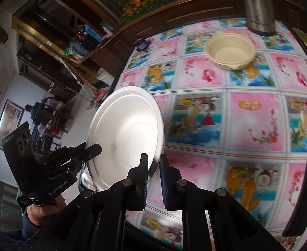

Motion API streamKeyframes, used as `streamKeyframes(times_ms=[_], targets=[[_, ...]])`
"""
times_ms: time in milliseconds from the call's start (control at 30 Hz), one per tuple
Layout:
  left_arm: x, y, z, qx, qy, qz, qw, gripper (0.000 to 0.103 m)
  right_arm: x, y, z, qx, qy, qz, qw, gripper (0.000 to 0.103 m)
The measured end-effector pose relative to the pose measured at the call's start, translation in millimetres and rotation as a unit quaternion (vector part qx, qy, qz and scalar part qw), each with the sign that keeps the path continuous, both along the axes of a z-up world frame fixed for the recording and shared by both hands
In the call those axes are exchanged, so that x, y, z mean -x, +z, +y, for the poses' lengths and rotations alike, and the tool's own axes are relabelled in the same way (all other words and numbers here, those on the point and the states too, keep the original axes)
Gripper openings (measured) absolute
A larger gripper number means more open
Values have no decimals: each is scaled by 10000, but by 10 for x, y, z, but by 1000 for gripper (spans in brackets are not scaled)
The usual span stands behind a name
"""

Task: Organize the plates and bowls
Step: 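Lower the white paper bowl onto the beige bowl on the stack with the left tool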

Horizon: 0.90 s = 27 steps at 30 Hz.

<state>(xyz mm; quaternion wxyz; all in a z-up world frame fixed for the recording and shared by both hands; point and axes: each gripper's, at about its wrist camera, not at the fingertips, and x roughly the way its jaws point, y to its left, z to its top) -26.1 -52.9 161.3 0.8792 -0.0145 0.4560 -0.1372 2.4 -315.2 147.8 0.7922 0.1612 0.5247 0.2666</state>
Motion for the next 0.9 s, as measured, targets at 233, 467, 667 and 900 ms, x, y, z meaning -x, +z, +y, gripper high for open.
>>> streamKeyframes(times_ms=[233, 467, 667, 900], targets=[[57, 50, 625, 41, 665, -72, 9977, 19, -189, 81, 652, 85, 541, -169, 9984, 12], [102, -111, 1043, 53, 1105, 83, 9938, 19, -317, -129, 1186, 234, 944, -16, 9953, 13], [123, -329, 1173, 52, 1208, 330, 9921, 19, -339, -333, 1352, 273, 1063, 279, 9936, 13], [125, -436, 1192, 52, 1221, 446, 9915, 19, -318, -478, 1414, 307, 1093, 529, 9921, 14]])
